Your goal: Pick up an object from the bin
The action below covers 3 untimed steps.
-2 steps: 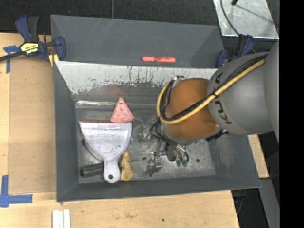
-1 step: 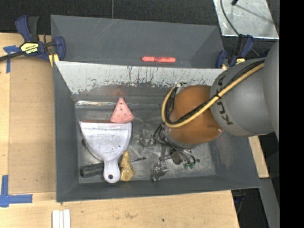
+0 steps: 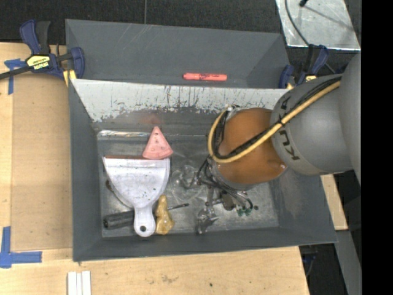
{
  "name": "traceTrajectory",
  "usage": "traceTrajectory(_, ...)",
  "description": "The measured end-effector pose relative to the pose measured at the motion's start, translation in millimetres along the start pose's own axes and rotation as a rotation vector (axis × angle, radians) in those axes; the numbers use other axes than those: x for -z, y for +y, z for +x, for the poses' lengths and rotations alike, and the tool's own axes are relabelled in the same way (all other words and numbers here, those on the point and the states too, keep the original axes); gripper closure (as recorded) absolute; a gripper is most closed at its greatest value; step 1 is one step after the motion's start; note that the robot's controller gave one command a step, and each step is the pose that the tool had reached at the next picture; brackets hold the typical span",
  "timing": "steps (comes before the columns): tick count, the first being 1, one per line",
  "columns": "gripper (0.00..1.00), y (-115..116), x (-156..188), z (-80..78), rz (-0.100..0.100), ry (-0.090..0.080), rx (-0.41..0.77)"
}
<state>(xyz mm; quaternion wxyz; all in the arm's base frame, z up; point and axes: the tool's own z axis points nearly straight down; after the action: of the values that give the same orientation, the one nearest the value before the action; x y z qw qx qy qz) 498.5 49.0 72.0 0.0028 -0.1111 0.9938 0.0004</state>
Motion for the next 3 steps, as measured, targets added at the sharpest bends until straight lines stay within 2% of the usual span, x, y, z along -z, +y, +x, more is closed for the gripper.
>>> traceTrajectory(1,1.00,37.5,4.0,-34.8,0.000,-0.014,-0.148)
traceTrajectory(2,1.00,37.5,4.0,-34.8,0.000,-0.014,-0.148)
traceTrajectory(3,1.00,29.0,41.1,-32.2,0.000,0.008,-0.139)
